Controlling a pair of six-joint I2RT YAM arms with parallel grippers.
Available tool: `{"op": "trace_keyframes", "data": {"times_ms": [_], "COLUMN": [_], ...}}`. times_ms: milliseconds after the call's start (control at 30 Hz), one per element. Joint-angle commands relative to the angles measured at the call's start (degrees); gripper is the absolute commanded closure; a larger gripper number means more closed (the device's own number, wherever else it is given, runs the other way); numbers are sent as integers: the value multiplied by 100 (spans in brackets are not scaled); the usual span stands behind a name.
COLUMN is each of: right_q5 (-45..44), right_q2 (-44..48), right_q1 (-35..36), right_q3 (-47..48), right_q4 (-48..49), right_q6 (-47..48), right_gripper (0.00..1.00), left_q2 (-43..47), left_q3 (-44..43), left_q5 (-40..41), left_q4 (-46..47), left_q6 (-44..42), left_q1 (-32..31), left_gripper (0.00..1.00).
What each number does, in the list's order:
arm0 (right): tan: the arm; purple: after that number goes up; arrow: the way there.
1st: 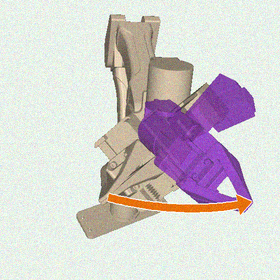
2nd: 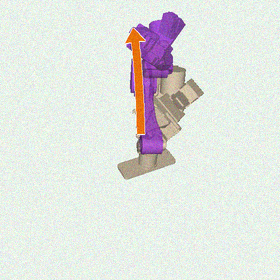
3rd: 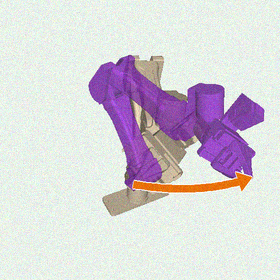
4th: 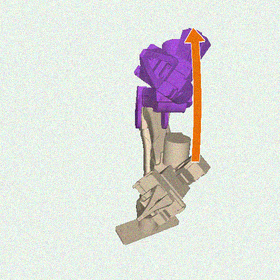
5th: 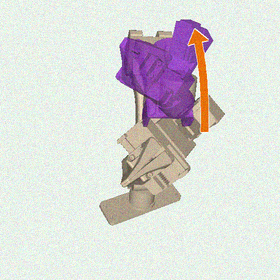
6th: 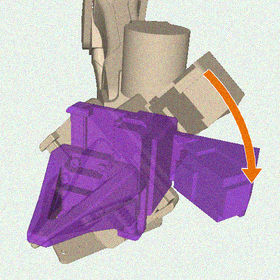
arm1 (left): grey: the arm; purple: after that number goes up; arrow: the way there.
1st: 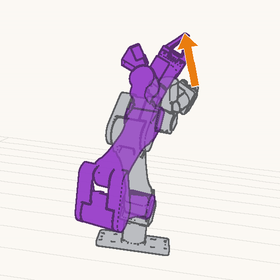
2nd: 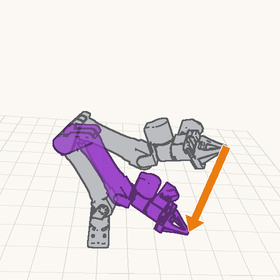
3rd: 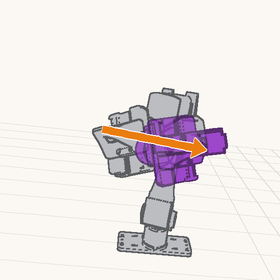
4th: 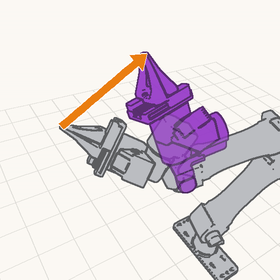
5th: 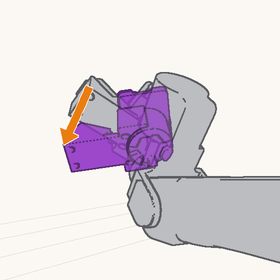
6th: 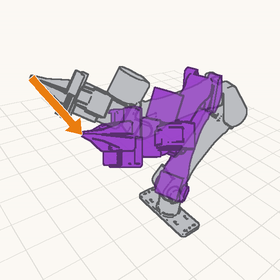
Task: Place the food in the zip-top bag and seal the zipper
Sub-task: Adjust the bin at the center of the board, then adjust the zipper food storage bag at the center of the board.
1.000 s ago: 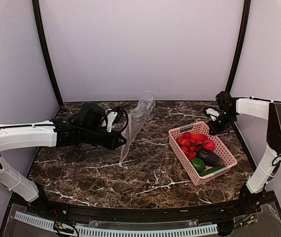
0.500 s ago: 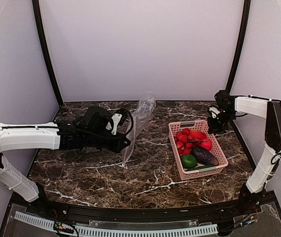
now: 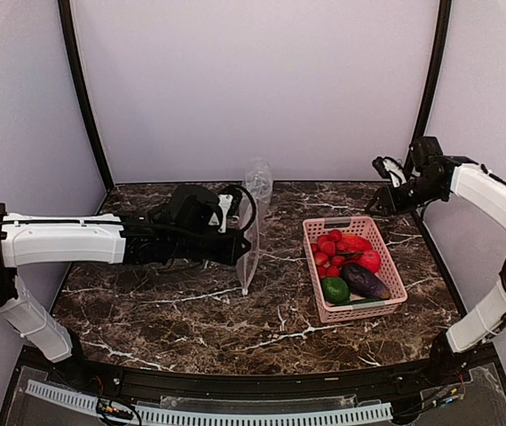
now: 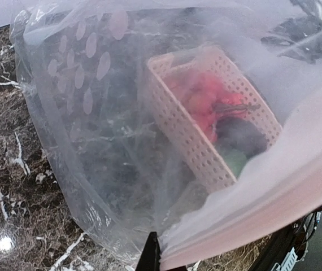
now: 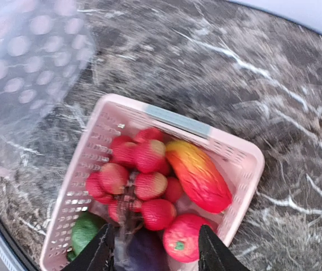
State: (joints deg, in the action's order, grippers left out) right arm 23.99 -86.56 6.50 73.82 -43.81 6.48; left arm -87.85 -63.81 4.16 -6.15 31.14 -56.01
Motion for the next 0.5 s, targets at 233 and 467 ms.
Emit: {"op": "trace_keyframes", "data": {"times_ms": [233, 467], "right_q5": [1424, 1193], "right_q2": [454, -157], "right_q1": [2146, 3009], "right_q3": [694, 1244], "right_q4": [956, 1126], "right_q6": [519, 452], "right_gripper": [49, 46], "left_q2": [-240, -327], "left_q3": [-246, -615], "left_q5": [799, 879], "left_q4": [1754, 1919], "left_q6": [114, -49], "left_q1": [-178, -226], "left_gripper": [99, 99]}}
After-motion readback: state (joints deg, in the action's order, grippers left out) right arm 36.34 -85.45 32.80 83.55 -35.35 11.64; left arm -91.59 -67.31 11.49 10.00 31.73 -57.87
